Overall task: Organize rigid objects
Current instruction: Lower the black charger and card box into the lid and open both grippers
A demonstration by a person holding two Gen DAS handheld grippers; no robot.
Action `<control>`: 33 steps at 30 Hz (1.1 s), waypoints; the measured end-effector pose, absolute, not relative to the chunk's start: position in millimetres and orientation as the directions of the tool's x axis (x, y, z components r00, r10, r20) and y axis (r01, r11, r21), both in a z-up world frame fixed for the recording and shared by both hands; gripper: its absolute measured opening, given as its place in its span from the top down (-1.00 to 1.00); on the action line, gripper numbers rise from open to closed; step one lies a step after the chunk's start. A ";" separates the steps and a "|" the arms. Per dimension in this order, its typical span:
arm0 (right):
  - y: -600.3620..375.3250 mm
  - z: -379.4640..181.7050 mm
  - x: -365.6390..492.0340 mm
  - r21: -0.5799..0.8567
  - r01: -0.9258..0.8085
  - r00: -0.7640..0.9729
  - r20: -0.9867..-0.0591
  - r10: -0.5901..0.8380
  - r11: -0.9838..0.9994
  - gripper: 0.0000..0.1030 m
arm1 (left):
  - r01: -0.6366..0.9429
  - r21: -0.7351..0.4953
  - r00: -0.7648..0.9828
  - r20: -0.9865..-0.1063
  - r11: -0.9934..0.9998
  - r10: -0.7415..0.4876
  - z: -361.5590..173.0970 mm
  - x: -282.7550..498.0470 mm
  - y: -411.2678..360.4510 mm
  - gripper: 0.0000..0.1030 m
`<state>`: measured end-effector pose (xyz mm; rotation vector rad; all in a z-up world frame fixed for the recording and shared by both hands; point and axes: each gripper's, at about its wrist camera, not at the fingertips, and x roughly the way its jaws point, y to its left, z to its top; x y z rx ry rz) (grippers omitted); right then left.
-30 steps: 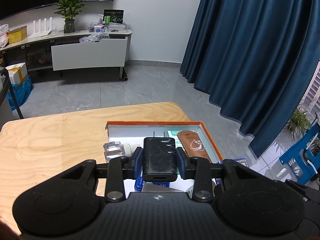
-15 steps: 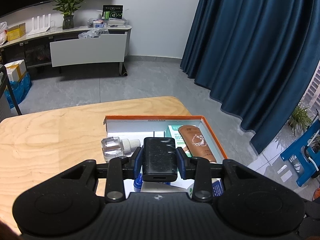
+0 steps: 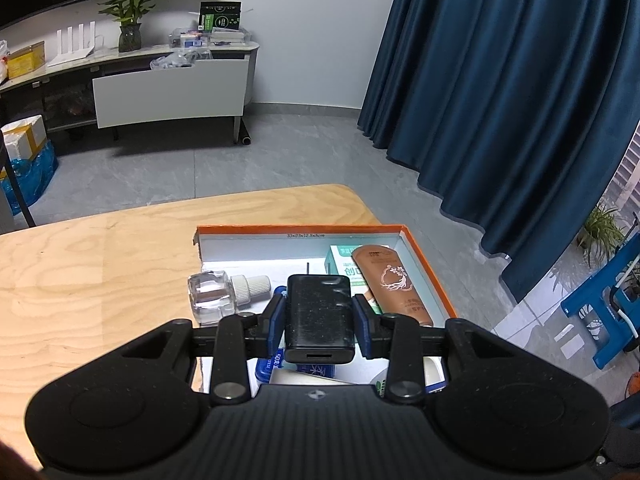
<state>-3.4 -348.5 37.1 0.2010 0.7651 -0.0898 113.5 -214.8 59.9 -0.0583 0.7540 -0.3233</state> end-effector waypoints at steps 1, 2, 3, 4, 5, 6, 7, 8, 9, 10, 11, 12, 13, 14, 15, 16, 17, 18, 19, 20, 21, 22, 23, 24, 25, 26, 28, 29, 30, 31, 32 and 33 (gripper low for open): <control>-348.5 36.9 -3.2 0.147 0.153 0.718 -0.696 -0.008 0.977 -0.38 | 0.268 -0.167 0.681 -0.664 0.949 -0.309 59.1 114.3 -215.7 0.29; -349.0 36.4 -3.3 0.149 0.154 0.718 -0.696 -0.006 0.977 -0.38 | 0.270 -0.167 0.679 -0.665 0.948 -0.310 58.5 114.9 -216.3 0.29; -348.9 36.1 -3.3 0.153 0.156 0.716 -0.698 -0.005 0.976 -0.39 | 0.270 -0.167 0.678 -0.666 0.948 -0.311 58.1 115.4 -216.8 0.29; -349.3 35.4 -3.0 0.154 0.156 0.714 -0.700 -0.003 0.976 -0.39 | 0.271 -0.167 0.677 -0.668 0.948 -0.311 57.1 116.2 -217.8 0.29; -349.3 34.5 -3.0 0.153 0.156 0.713 -0.701 -0.004 0.976 -0.39 | 0.272 -0.167 0.675 -0.669 0.948 -0.312 56.2 117.1 -218.5 0.29; -349.8 34.1 -1.8 0.154 0.156 0.712 -0.703 -0.004 0.976 -0.39 | 0.272 -0.168 0.674 -0.670 0.948 -0.312 55.4 118.0 -219.5 0.29; -350.0 33.6 -1.2 0.155 0.155 0.710 -0.704 -0.001 0.976 -0.39 | 0.273 -0.169 0.672 -0.672 0.947 -0.313 54.5 118.9 -219.8 0.29; -350.2 33.4 -0.4 0.157 0.152 0.709 -0.705 0.003 0.976 -0.39 | 0.273 -0.169 0.670 -0.673 0.947 -0.314 53.9 119.8 -220.7 0.29; -350.1 33.4 0.1 0.157 0.152 0.709 -0.705 0.003 0.976 -0.39 | 0.275 -0.170 0.668 -0.674 0.946 -0.315 53.3 120.6 -221.4 0.29; -349.7 33.0 0.5 0.157 0.151 0.708 -0.706 0.004 0.976 -0.39 | 0.277 -0.171 0.666 -0.675 0.945 -0.317 52.4 121.6 -222.2 0.29; -349.5 31.7 0.7 0.156 0.148 0.706 -0.708 0.006 0.977 -0.39 | 0.278 -0.172 0.664 -0.677 0.945 -0.319 51.6 122.5 -223.4 0.29; -349.0 30.9 1.2 0.156 0.145 0.704 -0.710 0.009 0.977 -0.39 | 0.280 -0.172 0.662 -0.678 0.945 -0.320 50.8 123.3 -224.6 0.29; -348.5 29.5 1.8 0.155 0.141 0.698 -0.716 0.013 0.978 -0.39 | 0.281 -0.172 0.661 -0.679 0.944 -0.321 50.4 123.9 -225.1 0.29; -348.2 27.7 2.7 0.156 0.134 0.690 -0.724 0.021 0.979 -0.41 | 0.283 -0.172 0.659 -0.680 0.944 -0.322 49.5 124.6 -226.0 0.29; -348.3 26.8 4.1 0.159 0.124 0.685 -0.727 0.032 0.979 -0.43 | 0.283 -0.172 0.657 -0.682 0.944 -0.321 48.5 125.5 -226.2 0.29; -348.0 27.4 3.5 0.162 0.115 0.691 -0.722 0.038 0.980 -0.47 | 0.284 -0.174 0.655 -0.683 0.943 -0.323 47.2 126.0 -226.4 0.29; -347.4 27.8 2.6 0.159 0.113 0.697 -0.717 0.036 0.981 -0.52 | 0.284 -0.177 0.654 -0.683 0.942 -0.325 46.3 126.5 -226.4 0.29; -347.0 29.3 1.7 0.156 0.112 0.704 -0.709 0.032 0.981 -0.53 | 0.283 -0.177 0.653 -0.684 0.943 -0.324 46.2 127.1 -226.7 0.30; -347.7 31.0 0.9 0.149 0.118 0.712 -0.702 0.021 0.982 -0.53 | 0.284 -0.177 0.653 -0.684 0.942 -0.325 46.5 127.5 -227.2 0.30; -347.5 31.6 -0.8 0.143 0.128 0.717 -0.697 0.008 0.981 -0.53 | 0.288 -0.177 0.653 -0.683 0.941 -0.328 46.9 128.0 -228.0 0.30; -348.8 32.3 -1.2 0.136 0.141 0.721 -0.693 -0.007 0.981 -0.53 | 0.291 -0.176 0.654 -0.681 0.941 -0.329 47.4 127.8 -229.1 0.30; -350.8 33.0 -2.0 0.132 0.153 0.724 -0.690 -0.020 0.979 -0.54 | 0.294 -0.172 0.656 -0.679 0.940 -0.330 47.8 127.8 -231.0 0.30; -352.7 33.3 -2.7 0.134 0.161 0.725 -0.689 -0.024 0.978 -0.54 | 0.299 -0.170 0.655 -0.679 0.939 -0.332 47.9 128.5 -233.0 0.29; -355.1 33.5 -3.2 0.138 0.166 0.724 -0.689 -0.026 0.976 -0.54 | 0.302 -0.172 0.651 -0.682 0.938 -0.334 47.4 129.3 -234.9 0.29; -356.8 33.9 -4.2 0.140 0.174 0.725 -0.688 -0.031 0.975 -0.54 | 0.300 -0.175 0.648 -0.684 0.938 -0.335 47.1 129.4 -235.7 0.29; -358.5 34.9 -5.3 0.139 0.180 0.727 -0.685 -0.037 0.974 -0.54 | 0.301 -0.179 0.646 -0.684 0.937 -0.338 47.1 128.7 -236.1 0.29; -361.7 36.9 -7.6 0.141 0.184 0.732 -0.680 -0.039 0.973 -0.54 | 0.305 -0.174 0.650 -0.681 0.936 -0.338 48.7 124.4 -236.9 0.29; -362.4 37.9 -8.7 0.141 0.186 0.734 -0.677 -0.042 0.972 -0.54 | 0.307 -0.171 0.652 -0.679 0.936 -0.337 50.2 122.0 -236.9 0.29; -363.0 39.1 -9.5 0.139 0.187 0.736 -0.675 -0.045 0.973 -0.54 | 0.307 -0.170 0.654 -0.677 0.936 -0.337 51.8 119.6 -236.0 0.28; -363.1 40.7 -10.6 0.137 0.189 0.740 -0.671 -0.049 0.972 -0.54 | 0.304 -0.170 0.658 -0.674 0.937 -0.336 54.7 116.5 -234.5 0.26; -363.3 42.2 -12.4 0.137 0.190 0.743 -0.667 -0.051 0.972 -0.54 | 0.297 -0.168 0.662 -0.673 0.940 -0.330 57.8 115.1 -233.3 0.17; -362.8 44.1 -13.7 0.136 0.189 0.746 -0.664 -0.052 0.973 -0.56 | 0.289 -0.165 0.667 -0.671 0.943 -0.322 61.4 112.0 -231.9 0.01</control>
